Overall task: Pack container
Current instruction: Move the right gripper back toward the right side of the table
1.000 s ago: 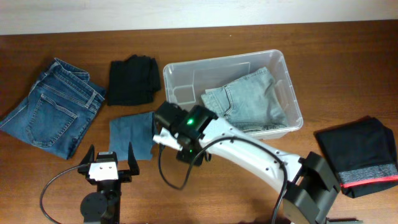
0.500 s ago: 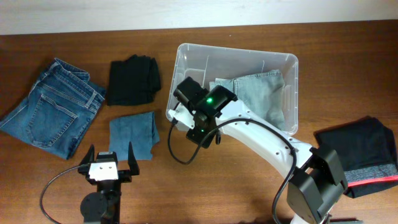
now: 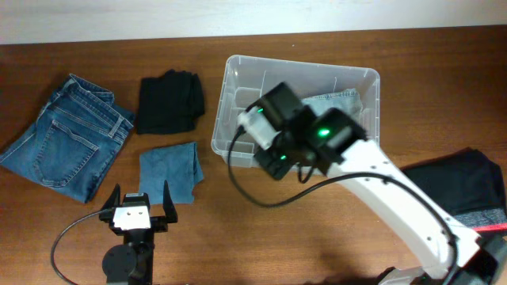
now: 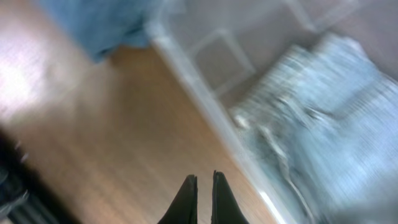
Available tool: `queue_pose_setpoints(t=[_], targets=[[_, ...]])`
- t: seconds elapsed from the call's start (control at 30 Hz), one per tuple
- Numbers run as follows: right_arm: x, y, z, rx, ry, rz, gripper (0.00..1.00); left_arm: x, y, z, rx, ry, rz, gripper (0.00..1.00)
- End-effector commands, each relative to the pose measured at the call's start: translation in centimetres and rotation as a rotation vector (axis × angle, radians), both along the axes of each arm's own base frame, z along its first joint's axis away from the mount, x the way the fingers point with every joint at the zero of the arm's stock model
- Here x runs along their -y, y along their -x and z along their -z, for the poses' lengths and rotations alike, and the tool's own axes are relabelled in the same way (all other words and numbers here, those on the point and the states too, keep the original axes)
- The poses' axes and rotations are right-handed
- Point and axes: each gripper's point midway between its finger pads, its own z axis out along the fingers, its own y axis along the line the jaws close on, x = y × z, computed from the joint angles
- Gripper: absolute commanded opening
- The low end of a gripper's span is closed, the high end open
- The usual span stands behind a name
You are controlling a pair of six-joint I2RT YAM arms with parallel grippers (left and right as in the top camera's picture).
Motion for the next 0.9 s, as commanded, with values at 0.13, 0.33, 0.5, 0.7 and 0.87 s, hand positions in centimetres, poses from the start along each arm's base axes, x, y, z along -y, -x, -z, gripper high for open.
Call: queue_pose_setpoints(t=[0.13,0.33,0.5,0.7,0.87], targets=[[7.8,0.6,1.7,-0.175,0.129,0.366,0.04,-0.2,0.0,0.1,0.003,-0.02,-0.011,0.99],[12.7,2.5,2.2,-0.308,0.215,0.484,0.04,-0.2,0.0,0.1,0.003,-0.02,-0.011,0.99],[16.4,2.9,2.6,-0.385,0.226,0.62,0.04,-0.2,0.0,0.1,0.003,-0.02,-0.011,0.99],[18.6,4.0,4.6,-0.462,0.25,0.699,0.04,-0.2,0.0,0.1,0.003,-0.02,-0.011,0.99],[19.2,4.7,7.3,-0.5,0.268,0.721,0.04,-0.2,0.0,0.1,0.003,-0.02,-0.011,0.99]])
